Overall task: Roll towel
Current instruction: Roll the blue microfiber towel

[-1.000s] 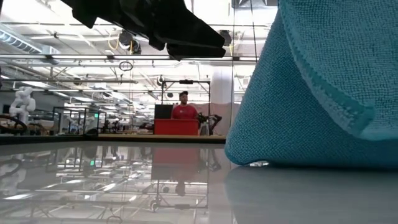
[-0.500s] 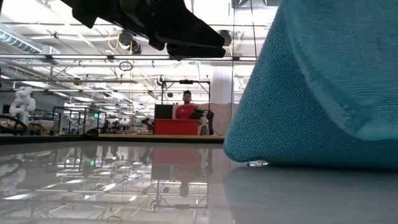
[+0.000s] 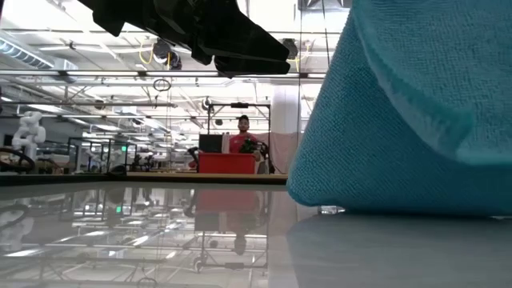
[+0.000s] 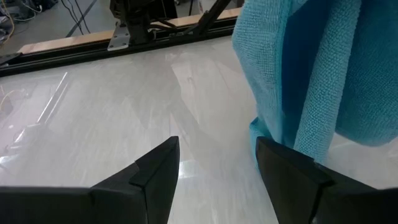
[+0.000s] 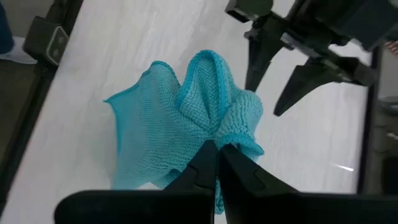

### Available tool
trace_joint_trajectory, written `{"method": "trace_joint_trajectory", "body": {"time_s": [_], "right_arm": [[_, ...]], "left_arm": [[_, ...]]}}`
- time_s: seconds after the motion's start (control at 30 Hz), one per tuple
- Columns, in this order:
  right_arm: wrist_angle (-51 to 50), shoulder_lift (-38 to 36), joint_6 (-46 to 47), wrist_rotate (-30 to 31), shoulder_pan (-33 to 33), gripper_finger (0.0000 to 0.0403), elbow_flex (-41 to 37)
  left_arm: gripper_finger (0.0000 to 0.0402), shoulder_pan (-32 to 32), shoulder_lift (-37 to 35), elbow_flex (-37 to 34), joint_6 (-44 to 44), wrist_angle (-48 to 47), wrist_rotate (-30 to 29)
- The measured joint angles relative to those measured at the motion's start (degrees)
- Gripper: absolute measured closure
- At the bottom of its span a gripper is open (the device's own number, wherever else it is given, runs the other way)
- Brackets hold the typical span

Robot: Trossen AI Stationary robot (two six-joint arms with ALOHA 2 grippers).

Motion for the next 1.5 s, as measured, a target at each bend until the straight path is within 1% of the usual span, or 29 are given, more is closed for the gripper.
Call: {"method": "trace_joint_trajectory", "body": {"time_s": [0.1, 0.2, 0.33, 0.4, 0.43, 0.57, 0.87, 0.97, 1.17, 1.3, 1.37, 1.5], "right_arm": [[0.0, 0.0, -0.3, 0.4, 0.1, 0.0401, 0.0], [-0.1, 0.0, 1.4, -0.3, 0.1, 0.0401, 0.0], [-1.2, 0.1, 2.0, -6.8, 0.1, 0.0401, 0.0], [-2.1, 0.3, -0.2, -9.9, 0.3, 0.0401, 0.0], [-2.4, 0.5, -1.4, -10.5, 0.6, 0.0401, -0.2], [-2.4, 0.8, -7.3, -10.8, 2.6, 0.0401, -2.0], [-2.3, 0.8, -10.4, -9.9, 3.9, 0.0401, -8.3], [-2.3, 0.9, -10.1, -9.8, 4.0, 0.0401, -10.1], [-2.3, 0.9, -8.2, -7.0, 4.9, 0.0401, -10.8], [-2.3, 0.9, -6.1, -7.8, 6.2, 0.0401, -10.8], [-2.3, 0.9, -4.9, -9.3, 6.7, 0.0401, -10.8], [-2.3, 0.8, -1.8, -10.3, 7.6, 0.0401, -10.8]], "left_arm": [[0.0182, 0.0, 0.0, 0.0, 0.0, 0.0, 0.0], [0.0182, 0.0, 0.0, 0.0, 0.0, 0.0, 0.0], [0.0182, 0.0, 0.0, 0.0, 0.0, 0.0, 0.0], [0.0182, 0.0, 0.0, 0.0, 0.0, 0.0, 0.0], [0.0182, 0.0, 0.0, 0.0, 0.0, 0.0, 0.0], [0.0182, 0.0, 0.0, 0.0, 0.0, 0.7, 0.0], [0.0182, 0.1, 0.0, 0.0, 0.0, 0.4, 0.0], [0.0182, 0.2, 0.0, 0.0, 0.0, 0.4, 0.0], [0.0182, 0.0, 0.0, 0.0, -1.4, 0.2, 0.3], [0.0182, 0.0, 0.1, 0.0, 1.4, 0.1, 3.1], [0.0182, 0.3, 1.1, 0.0, 2.9, 3.2, 3.2], [0.0182, 2.1, 4.4, 0.0, 1.7, 10.2, 3.3]]}}
